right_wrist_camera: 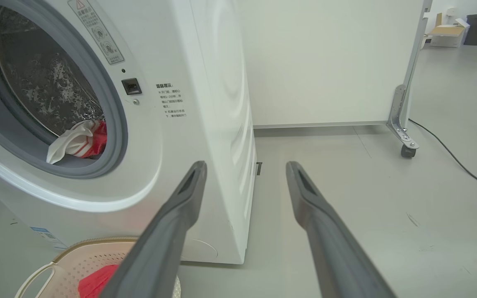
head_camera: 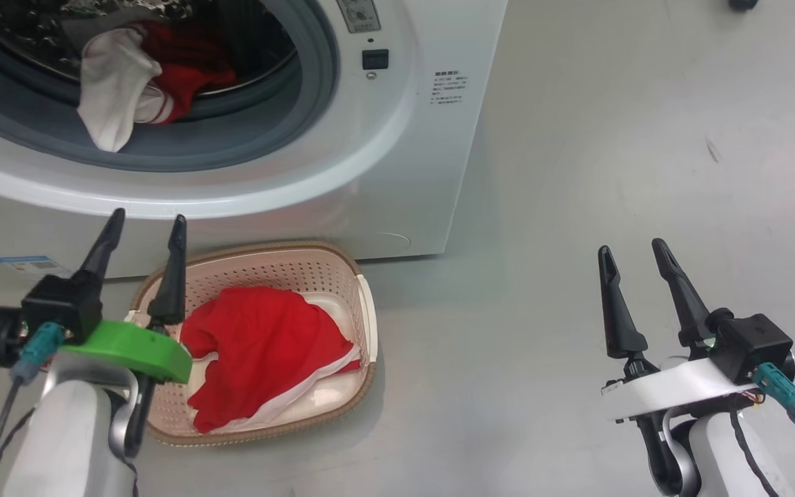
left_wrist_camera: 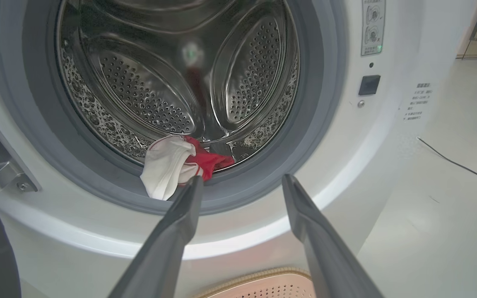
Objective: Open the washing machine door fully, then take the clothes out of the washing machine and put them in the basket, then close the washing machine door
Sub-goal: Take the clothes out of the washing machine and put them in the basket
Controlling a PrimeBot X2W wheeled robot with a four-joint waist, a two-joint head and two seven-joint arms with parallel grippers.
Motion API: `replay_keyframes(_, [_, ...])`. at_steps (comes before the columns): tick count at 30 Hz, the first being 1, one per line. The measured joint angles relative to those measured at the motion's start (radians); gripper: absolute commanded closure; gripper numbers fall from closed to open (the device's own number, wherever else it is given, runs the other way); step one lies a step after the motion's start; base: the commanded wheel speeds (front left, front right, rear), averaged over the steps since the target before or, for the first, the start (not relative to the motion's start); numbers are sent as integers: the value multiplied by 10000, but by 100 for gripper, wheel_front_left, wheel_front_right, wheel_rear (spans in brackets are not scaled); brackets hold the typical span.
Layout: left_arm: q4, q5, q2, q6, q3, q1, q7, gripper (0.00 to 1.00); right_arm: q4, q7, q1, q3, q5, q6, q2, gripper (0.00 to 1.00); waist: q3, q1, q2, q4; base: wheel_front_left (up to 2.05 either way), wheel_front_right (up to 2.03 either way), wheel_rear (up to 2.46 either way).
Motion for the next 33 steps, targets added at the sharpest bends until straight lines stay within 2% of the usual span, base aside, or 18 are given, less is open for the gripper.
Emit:
replay_keyframes(4, [357,-142,171,157,433,-735,483,0,-29,0,-254,90,23,0,13,0,463,0,0,-452,0,0,0])
replay_keyframes(6, [708,-571,213,334,817,-1243,922,0,-38,0,-360,107,36,0,25,0,726,0,0,-745,0,0,0])
replay_keyframes(13, [1475,-566,725,719,1292,-2568,1730,0,-17,0,-681,274,157,0,52,0,1288,0,0,-1433,0,0,0])
replay_keyframes(20, [2238,-355,1534,1037,1432,-3849,2648,0,6,0,-938,387,322,0,117,0,1865,1,0,-2153,0,0,0])
replay_keyframes(26, [2938,23,2222,1544,1691,-4343,3287,0,73,0,-1131,479,566,0,155,0,2231,1,0,-2644,0,0,0])
replay_keyframes(33, [3415,316,2568,1701,1580,-5154,3822,0,52,0,-1225,430,654,0,167,0,2665,1,0,-3003,0,0,0])
